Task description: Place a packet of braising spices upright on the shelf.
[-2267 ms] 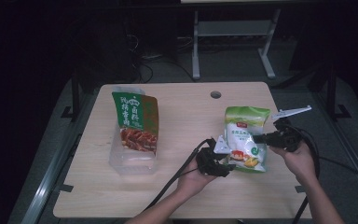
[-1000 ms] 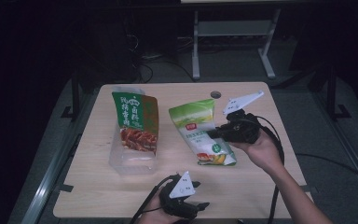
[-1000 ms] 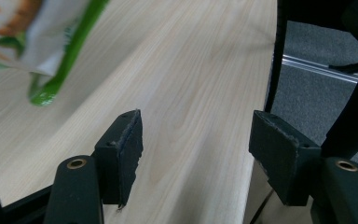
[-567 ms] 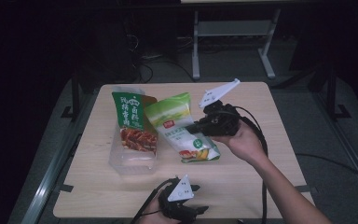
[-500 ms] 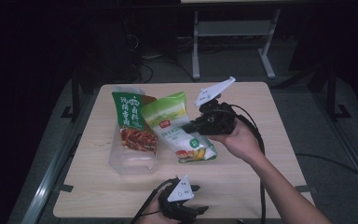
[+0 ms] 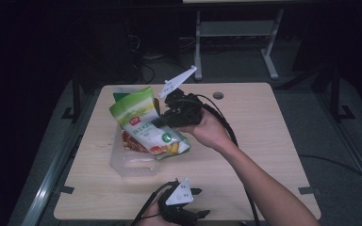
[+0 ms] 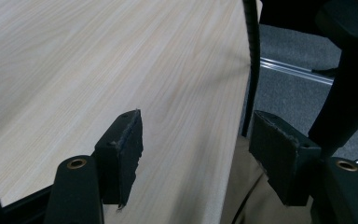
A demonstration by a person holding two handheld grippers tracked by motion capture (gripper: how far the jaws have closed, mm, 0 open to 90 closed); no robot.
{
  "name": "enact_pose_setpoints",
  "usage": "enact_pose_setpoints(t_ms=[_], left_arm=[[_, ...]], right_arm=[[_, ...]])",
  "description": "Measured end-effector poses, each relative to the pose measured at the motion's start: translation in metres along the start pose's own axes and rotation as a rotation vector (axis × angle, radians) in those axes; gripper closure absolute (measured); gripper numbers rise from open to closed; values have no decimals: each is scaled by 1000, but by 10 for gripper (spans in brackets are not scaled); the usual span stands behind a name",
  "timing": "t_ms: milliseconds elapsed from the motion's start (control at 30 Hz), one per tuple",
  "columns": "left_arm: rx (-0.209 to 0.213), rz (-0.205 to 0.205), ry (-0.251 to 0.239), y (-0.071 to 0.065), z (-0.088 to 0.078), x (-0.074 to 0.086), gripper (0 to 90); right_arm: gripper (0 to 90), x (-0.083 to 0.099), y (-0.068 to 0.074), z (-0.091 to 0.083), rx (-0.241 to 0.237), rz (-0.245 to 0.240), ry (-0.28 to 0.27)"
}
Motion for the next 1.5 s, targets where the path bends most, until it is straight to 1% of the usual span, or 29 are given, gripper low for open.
enact_pose_setpoints(t_ms=[67,100,167,200,267,300,333,400,433,500,533,600,633,667,733,800,900,1000,1033,1100,1133,1167,1200,1267,1333,1367,1400,1467,1500], left_arm=[[2,5,-5,0,-1,-1,343],[3,1,-10,-1,-1,-1,343],[5,1,-10,-1,-2,-1,343],[11,-5,-11,-2,-2,-1,343],[18,-11,-19,-3,-1,0,343],[15,-8,-4,-2,-2,1,343],[14,-13,-4,-3,-2,2,343],[14,-4,-7,-3,-2,1,343],[12,11,-6,-2,-3,1,343],[15,12,-14,-3,-2,0,343],[18,-10,-22,-5,-2,1,343],[19,-10,-15,-5,-2,1,343],[17,-2,-6,-4,-3,2,343],[16,-4,-7,-4,-3,2,343],[14,-7,-8,-3,-3,3,343],[14,-6,-4,-2,-3,4,343],[14,-8,-4,-2,-3,4,343],[17,-6,-2,-3,-2,4,343],[19,2,9,-3,-2,5,343],[22,6,7,-4,-1,4,343],[22,7,7,-4,-1,4,343],[24,5,4,-5,-1,4,343],[24,5,3,-5,-2,3,343],[27,-5,-6,-5,-2,3,343],[28,-3,-2,-5,-3,3,342],[28,-3,-6,-5,-3,3,342],[28,1,-3,-5,-3,3,342],[25,5,-1,-5,-3,3,342],[27,6,-1,-6,-3,4,342]], right_arm=[[890,-6,3,11,-9,3,-9],[890,-9,6,18,-18,-1,-9],[890,-12,9,29,-23,-2,-1],[890,-14,9,37,-33,-7,0],[890,-17,13,53,-47,1,8],[890,-17,15,58,-55,3,10],[890,-18,17,64,-59,2,12],[890,-19,21,75,-66,1,12],[889,-19,22,82,-72,3,18],[889,-17,24,92,-77,3,27],[889,-15,25,96,-78,4,33],[889,-10,26,106,-78,1,44],[889,-6,27,111,-74,-2,45],[888,-3,27,115,-74,10,48],[887,4,27,121,-91,22,65],[884,10,27,124,-95,10,81],[876,20,29,126,-104,-23,121],[855,23,27,126,-113,-33,152],[844,23,27,126,-117,-33,161],[762,24,26,129,-128,-38,191],[739,23,27,131,-146,-37,209],[706,20,28,133,-146,-43,217],[700,17,30,135,-145,-50,217],[661,13,32,139,-153,-56,243],[628,7,33,142,-151,-63,251],[631,3,34,144,-149,-67,260],[664,1,35,145,-145,-71,262],[789,-4,33,148,-128,-73,269],[851,-5,34,147,-132,-74,273]])
Point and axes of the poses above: each handheld gripper's, and its own axes: z roughly forward along the jaws, x roughly out of its underside, y roughly to its left, the point moved 8 cm from there along z, roughly forward along the jaws, and after that the axes turned 15 degrees about x, right-handed, at the moved point
